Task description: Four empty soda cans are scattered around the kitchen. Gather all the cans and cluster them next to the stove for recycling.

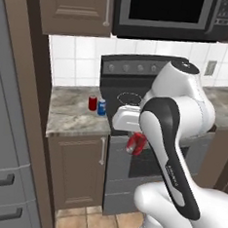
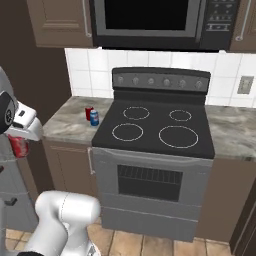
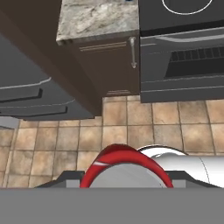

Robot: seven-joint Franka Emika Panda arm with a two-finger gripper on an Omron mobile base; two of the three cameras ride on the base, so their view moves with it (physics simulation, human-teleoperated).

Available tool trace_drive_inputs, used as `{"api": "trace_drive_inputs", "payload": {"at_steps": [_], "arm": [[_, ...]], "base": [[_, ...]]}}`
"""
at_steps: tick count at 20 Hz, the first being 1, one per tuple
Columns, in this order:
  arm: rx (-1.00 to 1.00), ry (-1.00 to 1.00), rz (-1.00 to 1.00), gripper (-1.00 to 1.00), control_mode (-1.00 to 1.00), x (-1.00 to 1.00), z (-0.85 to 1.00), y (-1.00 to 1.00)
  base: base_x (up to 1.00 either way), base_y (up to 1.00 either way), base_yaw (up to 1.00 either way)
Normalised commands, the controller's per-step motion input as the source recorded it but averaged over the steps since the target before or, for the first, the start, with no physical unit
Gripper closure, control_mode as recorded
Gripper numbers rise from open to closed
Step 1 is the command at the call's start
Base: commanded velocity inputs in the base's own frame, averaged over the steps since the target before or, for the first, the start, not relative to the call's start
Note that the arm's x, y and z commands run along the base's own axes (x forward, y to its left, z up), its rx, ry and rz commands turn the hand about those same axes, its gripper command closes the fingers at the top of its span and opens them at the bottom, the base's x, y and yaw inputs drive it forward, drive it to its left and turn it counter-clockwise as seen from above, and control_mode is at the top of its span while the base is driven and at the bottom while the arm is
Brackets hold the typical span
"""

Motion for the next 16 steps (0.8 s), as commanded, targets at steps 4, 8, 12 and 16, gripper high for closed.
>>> {"api": "trace_drive_inputs", "payload": {"at_steps": [4, 8, 12, 16], "arm": [[0.0, 0.0, 0.0, 1.0, 1.0, 0.0, 0.0, 0.0], [0.0, 0.0, 0.0, 1.0, 1.0, 0.0, 0.0, 0.0], [0.0, 0.0, 0.0, 1.0, 1.0, 0.0, 0.0, 0.0], [0.0, 0.0, 0.0, 1.0, 1.0, 0.0, 0.0, 0.0]], "base": [[0.44, 0.01, -0.07], [0.57, 0.02, -0.07], [0.54, 0.07, -0.07], [0.36, 0.06, -0.07]]}}
